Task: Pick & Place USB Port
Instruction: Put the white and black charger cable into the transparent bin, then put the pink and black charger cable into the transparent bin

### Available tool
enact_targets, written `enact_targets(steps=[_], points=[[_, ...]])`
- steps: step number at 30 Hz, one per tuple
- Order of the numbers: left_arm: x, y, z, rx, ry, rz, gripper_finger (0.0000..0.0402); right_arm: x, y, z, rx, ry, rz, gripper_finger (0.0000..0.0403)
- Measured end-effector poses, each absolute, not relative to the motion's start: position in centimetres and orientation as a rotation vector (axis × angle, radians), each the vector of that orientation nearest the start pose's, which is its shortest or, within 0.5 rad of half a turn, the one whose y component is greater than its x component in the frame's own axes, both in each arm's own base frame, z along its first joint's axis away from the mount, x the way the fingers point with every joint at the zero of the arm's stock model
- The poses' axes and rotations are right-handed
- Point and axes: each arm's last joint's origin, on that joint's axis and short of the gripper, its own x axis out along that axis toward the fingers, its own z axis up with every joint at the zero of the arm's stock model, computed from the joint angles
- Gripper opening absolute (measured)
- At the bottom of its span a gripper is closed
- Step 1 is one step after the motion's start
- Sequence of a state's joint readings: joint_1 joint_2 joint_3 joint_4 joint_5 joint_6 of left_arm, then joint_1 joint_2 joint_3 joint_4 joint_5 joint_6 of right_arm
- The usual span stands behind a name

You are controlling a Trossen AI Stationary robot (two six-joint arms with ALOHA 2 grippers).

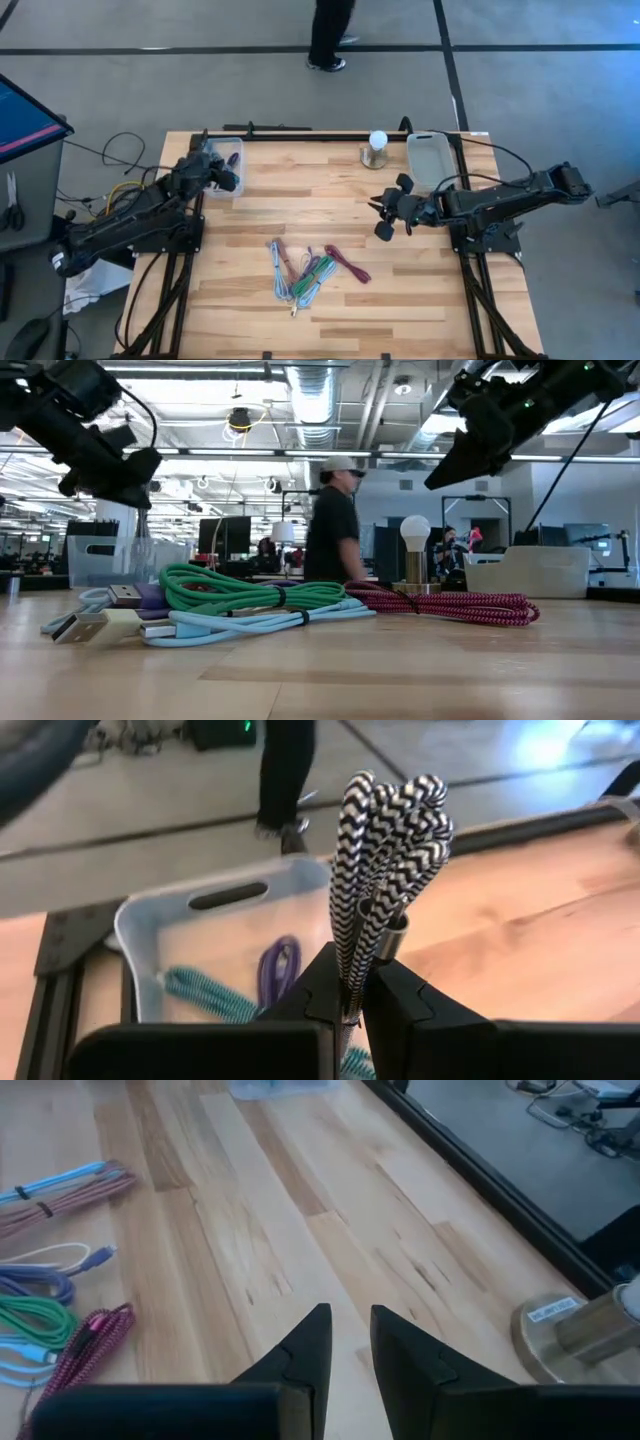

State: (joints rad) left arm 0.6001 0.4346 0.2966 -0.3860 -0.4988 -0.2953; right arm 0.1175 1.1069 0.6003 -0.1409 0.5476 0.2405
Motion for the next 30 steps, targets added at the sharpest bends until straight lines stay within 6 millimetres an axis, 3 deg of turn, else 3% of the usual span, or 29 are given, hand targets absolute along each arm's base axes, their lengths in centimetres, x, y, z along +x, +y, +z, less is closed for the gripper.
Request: enact_targets(steps=[5, 12, 24, 30], points=[[8.9, 8.0, 18.6, -0.340, 0.446, 1.170, 0.0026, 21.9, 1.0, 21.7, 0.012, 0.559, -0.495, 0.0065], [9.1, 8.3, 18.3, -0.329, 0.473, 1.217, 0.0077, 21.9, 1.0, 21.7, 0.009, 0.560, -0.496, 0.0065], [9.4, 8.6, 18.9, -0.293, 0.399, 1.226, 0.0179, 21.9, 1.0, 21.7, 0.010, 0.560, -0.496, 0.0065], [10.1, 9.1, 20.6, -0.183, 0.258, 1.193, 0.0214, 21.9, 1.0, 21.8, 0.010, 0.560, -0.496, 0.0065]])
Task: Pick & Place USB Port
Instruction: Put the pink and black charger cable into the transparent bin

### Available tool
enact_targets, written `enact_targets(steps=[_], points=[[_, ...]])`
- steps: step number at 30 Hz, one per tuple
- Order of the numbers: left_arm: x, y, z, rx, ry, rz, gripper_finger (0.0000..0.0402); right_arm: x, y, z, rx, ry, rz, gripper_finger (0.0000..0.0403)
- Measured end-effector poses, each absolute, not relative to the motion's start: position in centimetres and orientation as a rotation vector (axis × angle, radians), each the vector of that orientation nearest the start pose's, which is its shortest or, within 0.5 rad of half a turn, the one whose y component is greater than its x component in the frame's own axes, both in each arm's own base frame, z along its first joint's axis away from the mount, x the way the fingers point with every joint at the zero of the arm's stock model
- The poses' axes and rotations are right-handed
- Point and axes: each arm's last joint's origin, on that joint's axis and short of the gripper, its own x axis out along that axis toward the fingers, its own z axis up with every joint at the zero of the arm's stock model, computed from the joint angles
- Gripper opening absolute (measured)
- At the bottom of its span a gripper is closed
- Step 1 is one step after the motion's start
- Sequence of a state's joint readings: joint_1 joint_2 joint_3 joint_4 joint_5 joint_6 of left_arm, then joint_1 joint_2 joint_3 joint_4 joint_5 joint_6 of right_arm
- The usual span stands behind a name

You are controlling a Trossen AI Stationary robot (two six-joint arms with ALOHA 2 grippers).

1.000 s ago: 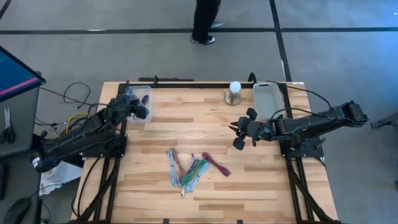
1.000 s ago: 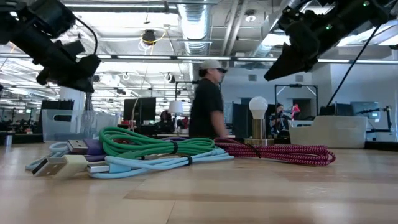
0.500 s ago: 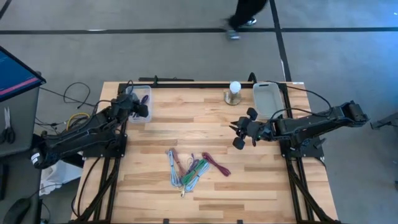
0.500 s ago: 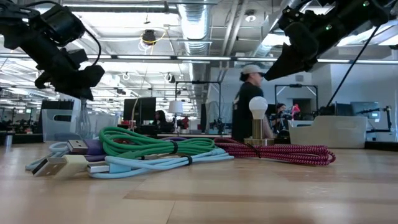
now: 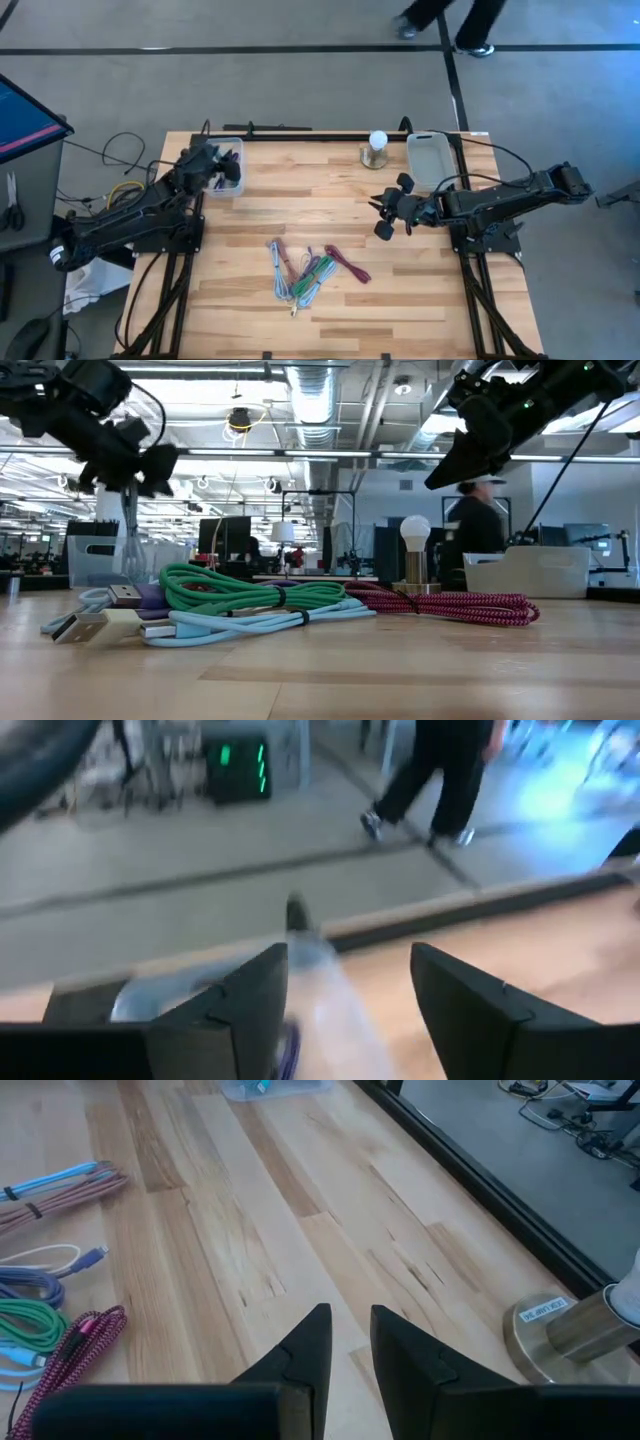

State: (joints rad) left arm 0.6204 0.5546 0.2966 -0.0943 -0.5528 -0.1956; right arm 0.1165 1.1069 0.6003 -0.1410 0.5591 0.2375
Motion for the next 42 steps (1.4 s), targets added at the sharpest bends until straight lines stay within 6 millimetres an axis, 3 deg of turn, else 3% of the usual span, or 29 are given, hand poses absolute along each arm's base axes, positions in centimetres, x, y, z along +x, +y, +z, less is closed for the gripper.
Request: enact_targets(steps=[6, 17, 21, 31, 36, 42], points=[[10.4, 9.3, 22.2, -0.114, 0.118, 1.181, 0.0221, 21.9, 1.0, 21.7, 0.010, 0.560, -0.496, 0.0065], [10.6, 9.3, 22.3, -0.107, 0.106, 1.124, 0.0211, 21.9, 1.0, 21.7, 0.010, 0.560, -0.496, 0.0065], [11.0, 9.0, 22.6, -0.125, 0.076, 0.967, 0.0207, 21.9, 1.0, 21.7, 0.010, 0.561, -0.496, 0.0065], [12.3, 7.3, 22.9, -0.143, 0.066, 0.352, 0.0185, 21.9, 1.0, 21.7, -0.046, 0.581, -0.466, 0.0065], [12.7, 6.7, 23.6, -0.113, 0.004, 0.255, 0.0174, 22.1, 0.9, 22.0, -0.028, 0.544, -0.471, 0.0065], [13.1, 5.7, 24.4, -0.109, -0.072, 0.159, 0.0164, 22.3, 1.5, 21.9, 0.053, 0.565, -0.291, 0.0065]])
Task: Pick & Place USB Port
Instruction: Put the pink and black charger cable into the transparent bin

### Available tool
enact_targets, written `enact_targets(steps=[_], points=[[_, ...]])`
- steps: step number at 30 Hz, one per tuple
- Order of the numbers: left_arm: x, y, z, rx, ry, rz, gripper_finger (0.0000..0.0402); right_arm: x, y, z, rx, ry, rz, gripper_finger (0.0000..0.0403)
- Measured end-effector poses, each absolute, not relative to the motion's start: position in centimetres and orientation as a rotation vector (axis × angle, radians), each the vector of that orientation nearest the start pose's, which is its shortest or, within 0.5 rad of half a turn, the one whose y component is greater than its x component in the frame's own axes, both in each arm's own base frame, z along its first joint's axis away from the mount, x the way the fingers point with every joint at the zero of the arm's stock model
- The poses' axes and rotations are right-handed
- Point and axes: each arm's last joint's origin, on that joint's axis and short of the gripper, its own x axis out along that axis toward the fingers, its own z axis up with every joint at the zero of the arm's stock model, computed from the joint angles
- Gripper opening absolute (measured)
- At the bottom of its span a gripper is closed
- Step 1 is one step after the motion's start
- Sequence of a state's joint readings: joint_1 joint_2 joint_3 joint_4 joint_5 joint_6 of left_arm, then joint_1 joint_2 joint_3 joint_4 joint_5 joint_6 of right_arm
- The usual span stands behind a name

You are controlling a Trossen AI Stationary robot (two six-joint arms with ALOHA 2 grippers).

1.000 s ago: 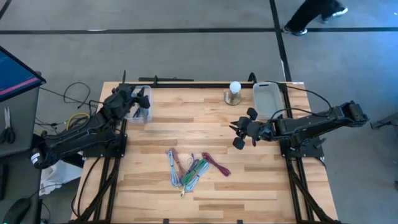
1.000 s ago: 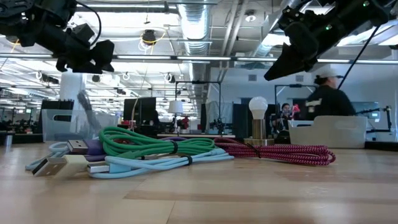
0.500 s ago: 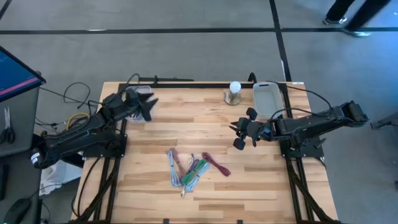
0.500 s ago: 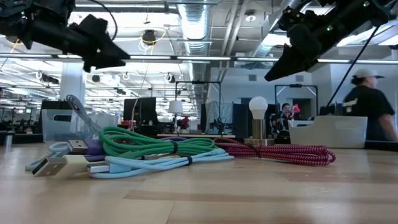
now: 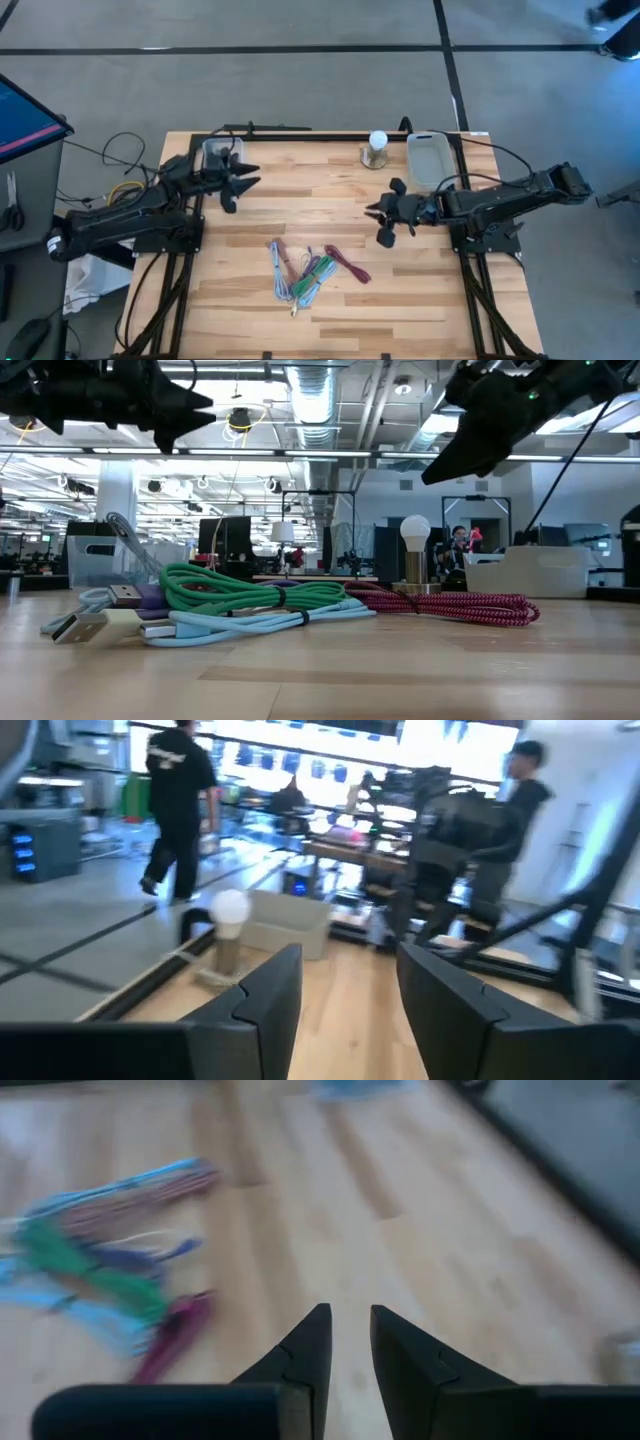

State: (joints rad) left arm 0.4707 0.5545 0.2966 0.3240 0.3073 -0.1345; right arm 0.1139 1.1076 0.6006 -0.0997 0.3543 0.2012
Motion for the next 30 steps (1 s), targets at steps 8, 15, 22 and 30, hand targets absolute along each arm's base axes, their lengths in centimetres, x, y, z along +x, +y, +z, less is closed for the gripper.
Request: enact_targets(steps=[8, 15, 22, 30], points=[[14.0, 3.8, 24.5, -0.052, -0.077, 0.012, 0.0161, 21.6, 3.2, 20.5, 0.130, 0.701, -0.241, 0.0092], [14.2, 3.3, 24.6, -0.053, -0.082, -0.025, 0.0161, 21.5, 4.5, 19.7, 0.224, 0.756, -0.231, 0.0164], [14.6, 3.4, 24.2, -0.066, -0.055, -0.024, 0.0161, 23.1, 6.1, 18.8, 0.265, 0.831, -0.130, 0.0200], [15.3, 3.6, 23.5, -0.083, -0.008, -0.023, 0.0161, 26.3, 8.5, 18.0, 0.158, 0.943, -0.091, 0.0185]])
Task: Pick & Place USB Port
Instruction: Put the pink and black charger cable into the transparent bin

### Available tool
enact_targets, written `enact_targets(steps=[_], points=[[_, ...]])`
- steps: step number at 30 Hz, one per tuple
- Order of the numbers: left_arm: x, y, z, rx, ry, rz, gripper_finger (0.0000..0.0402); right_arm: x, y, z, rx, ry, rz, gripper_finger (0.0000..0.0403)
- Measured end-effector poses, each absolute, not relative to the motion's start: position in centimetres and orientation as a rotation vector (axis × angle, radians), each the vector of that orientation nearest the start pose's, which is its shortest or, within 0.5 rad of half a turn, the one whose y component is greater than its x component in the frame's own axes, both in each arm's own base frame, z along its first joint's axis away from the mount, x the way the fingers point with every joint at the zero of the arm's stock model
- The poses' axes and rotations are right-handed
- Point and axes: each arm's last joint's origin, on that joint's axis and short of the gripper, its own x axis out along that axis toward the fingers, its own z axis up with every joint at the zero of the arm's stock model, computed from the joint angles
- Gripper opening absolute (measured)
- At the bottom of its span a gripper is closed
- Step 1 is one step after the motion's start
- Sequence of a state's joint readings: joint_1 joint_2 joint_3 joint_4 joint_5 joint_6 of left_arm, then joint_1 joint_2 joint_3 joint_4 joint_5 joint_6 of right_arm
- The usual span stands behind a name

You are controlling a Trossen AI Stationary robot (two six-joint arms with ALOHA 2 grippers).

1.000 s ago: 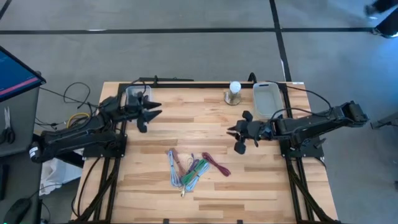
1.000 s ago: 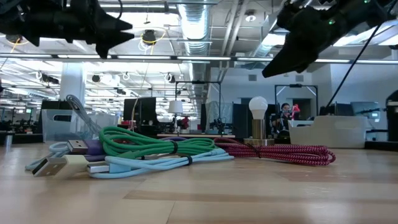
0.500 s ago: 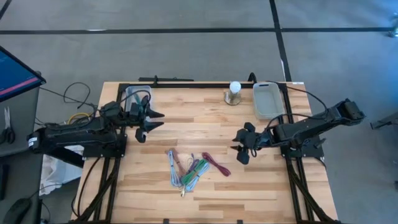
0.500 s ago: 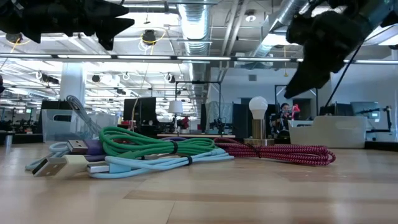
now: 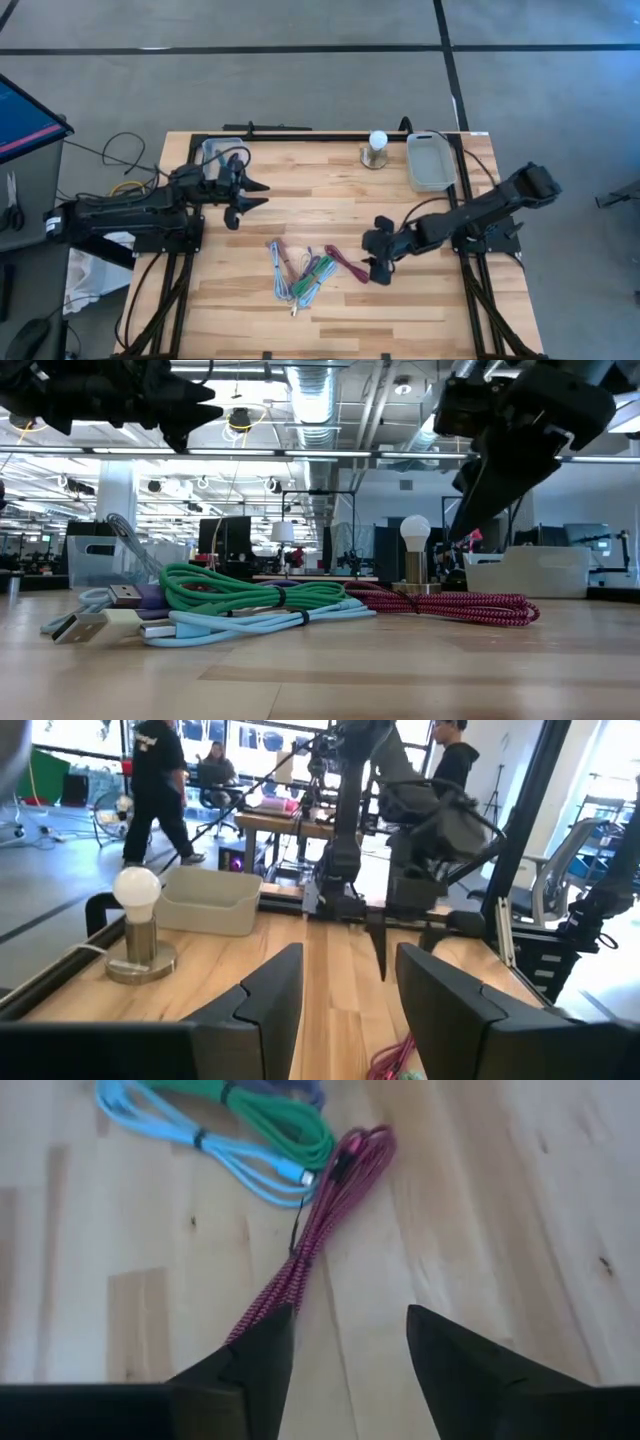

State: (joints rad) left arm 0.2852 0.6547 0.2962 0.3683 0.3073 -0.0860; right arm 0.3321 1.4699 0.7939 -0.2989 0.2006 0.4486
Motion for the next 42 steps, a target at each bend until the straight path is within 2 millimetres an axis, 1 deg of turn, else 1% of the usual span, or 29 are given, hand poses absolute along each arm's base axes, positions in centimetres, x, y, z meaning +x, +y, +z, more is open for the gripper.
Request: enact_targets(steps=[6, 12, 14, 19, 22, 25, 29, 33, 38, 39, 42], points=[[15.6, 3.7, 23.1, -0.093, 0.023, -0.021, 0.0161, 28.4, 9.9, 17.3, 0.094, 1.050, -0.097, 0.0181], [15.8, 3.7, 22.9, -0.097, 0.036, -0.021, 0.0161, 30.3, 11.4, 16.5, 0.051, 1.169, -0.087, 0.0191], [15.9, 3.7, 22.9, -0.097, 0.036, -0.021, 0.0161, 30.7, 11.7, 16.2, 0.035, 1.214, -0.089, 0.0194], [16.0, 3.8, 22.6, -0.104, 0.054, -0.020, 0.0161, 32.1, 12.5, 15.8, 0.083, 1.257, -0.046, 0.0198], [16.1, 3.8, 22.5, -0.109, 0.062, -0.020, 0.0161, 32.5, 12.7, 15.2, 0.094, 1.284, -0.046, 0.0193], [16.2, 3.8, 22.4, -0.115, 0.071, -0.019, 0.0161, 32.7, 12.8, 14.5, 0.095, 1.303, -0.044, 0.0176], [16.3, 3.9, 22.3, -0.117, 0.074, -0.019, 0.0161, 32.7, 12.8, 13.8, 0.085, 1.336, -0.057, 0.0139], [16.3, 3.9, 22.3, -0.117, 0.075, -0.019, 0.0161, 32.7, 12.7, 13.7, 0.082, 1.343, -0.063, 0.0090], [16.3, 3.9, 22.3, -0.117, 0.075, -0.019, 0.0161, 32.4, 12.3, 14.6, 0.050, 1.323, -0.080, 0.0017], [16.3, 3.9, 22.3, -0.117, 0.075, -0.019, 0.0161, 32.4, 12.3, 14.7, 0.038, 1.320, -0.078, 0.0011], [16.3, 3.9, 22.3, -0.116, 0.075, -0.019, 0.0161, 32.1, 12.0, 15.2, 0.018, 1.321, -0.094, 0.0015]])
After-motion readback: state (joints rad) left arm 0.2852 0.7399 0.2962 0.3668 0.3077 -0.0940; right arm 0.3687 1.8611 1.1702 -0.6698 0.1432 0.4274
